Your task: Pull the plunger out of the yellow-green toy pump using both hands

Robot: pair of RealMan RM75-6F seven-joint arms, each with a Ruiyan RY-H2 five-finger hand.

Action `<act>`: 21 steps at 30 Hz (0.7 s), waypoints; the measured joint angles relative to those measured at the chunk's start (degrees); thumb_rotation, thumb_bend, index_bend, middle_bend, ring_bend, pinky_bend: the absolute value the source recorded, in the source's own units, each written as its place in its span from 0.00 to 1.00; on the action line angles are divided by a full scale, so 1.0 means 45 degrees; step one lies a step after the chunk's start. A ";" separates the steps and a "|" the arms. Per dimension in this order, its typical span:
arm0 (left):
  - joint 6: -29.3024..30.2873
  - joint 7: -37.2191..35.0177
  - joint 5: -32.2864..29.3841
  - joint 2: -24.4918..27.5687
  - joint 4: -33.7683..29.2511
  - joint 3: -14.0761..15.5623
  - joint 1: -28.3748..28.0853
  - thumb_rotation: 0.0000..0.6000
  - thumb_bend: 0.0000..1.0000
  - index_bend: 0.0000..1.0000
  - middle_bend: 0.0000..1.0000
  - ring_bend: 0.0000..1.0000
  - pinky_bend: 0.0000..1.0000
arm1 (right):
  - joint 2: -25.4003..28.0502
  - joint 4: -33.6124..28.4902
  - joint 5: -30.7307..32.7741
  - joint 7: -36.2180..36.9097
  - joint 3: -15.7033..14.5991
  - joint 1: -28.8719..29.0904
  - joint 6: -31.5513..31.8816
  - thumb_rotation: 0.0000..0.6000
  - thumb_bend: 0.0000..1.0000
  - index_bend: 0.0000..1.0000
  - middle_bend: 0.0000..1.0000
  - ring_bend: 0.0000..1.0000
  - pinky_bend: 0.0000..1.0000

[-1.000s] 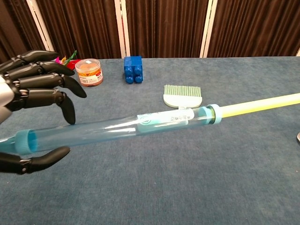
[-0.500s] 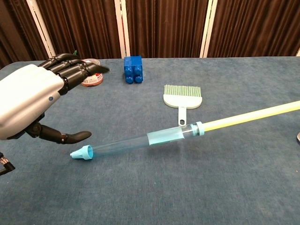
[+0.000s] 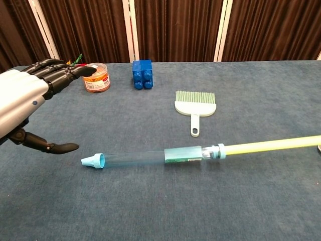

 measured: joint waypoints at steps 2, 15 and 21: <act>-0.0077 -0.0124 -0.0139 0.0280 -0.0350 0.0104 0.0080 1.00 0.03 0.04 0.10 0.08 0.06 | 0.0564 -0.0978 0.0088 -0.0081 -0.0219 -0.0078 -0.0346 1.00 0.00 0.00 0.00 0.00 0.05; 0.0217 -0.0275 -0.0922 0.2418 -0.2850 0.0803 0.1112 1.00 0.03 0.00 0.06 0.06 0.06 | 0.3635 -0.6040 -0.1317 0.2095 -0.0924 -0.0907 0.0092 1.00 0.00 0.00 0.00 0.00 0.05; 0.1491 0.0472 -0.1737 0.3140 -0.3620 0.0842 0.2359 1.00 0.03 0.00 0.05 0.06 0.06 | 0.2680 -0.5392 -0.2965 0.1695 -0.0568 -0.1801 0.4137 1.00 0.00 0.00 0.00 0.00 0.05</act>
